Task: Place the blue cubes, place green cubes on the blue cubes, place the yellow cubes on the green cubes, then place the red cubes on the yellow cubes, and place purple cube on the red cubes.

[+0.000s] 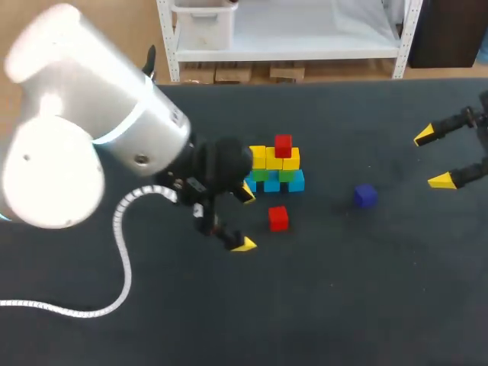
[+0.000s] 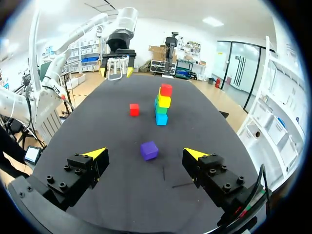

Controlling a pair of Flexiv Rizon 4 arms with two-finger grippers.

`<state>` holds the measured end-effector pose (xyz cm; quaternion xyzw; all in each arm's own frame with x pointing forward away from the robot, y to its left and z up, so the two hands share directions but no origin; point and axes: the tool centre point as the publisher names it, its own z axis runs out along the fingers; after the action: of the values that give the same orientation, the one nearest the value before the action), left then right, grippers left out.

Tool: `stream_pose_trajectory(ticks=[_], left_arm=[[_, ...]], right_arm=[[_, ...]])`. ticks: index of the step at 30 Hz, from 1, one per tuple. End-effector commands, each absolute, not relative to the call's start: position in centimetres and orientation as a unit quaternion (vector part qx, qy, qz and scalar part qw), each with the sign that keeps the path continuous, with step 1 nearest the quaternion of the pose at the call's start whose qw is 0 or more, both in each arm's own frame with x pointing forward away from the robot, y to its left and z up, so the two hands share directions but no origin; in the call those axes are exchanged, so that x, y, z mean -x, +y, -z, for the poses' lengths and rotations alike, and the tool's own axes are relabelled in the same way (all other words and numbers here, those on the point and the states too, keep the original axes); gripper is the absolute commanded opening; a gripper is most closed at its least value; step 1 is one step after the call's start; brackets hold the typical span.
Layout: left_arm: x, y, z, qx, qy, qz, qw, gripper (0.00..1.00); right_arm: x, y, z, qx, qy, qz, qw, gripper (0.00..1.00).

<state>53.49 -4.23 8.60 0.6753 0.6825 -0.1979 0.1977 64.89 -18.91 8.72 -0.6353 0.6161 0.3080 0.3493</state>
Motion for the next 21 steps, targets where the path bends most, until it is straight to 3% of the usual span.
stream_pose_trajectory(ticks=[1,21], left_arm=[[-55.6,-7.6,-5.5,-0.674,0.688,0.197,0.182,1.0],[-58.2,-9.4,-1.4,-0.667,0.706,0.17,0.167,1.0]], right_arm=[[-64.9,-18.9,-8.7,0.635,0.616,-0.308,0.35,1.0],[-64.9,-18.9,-8.7,0.635,0.616,-0.308,0.35,1.0]])
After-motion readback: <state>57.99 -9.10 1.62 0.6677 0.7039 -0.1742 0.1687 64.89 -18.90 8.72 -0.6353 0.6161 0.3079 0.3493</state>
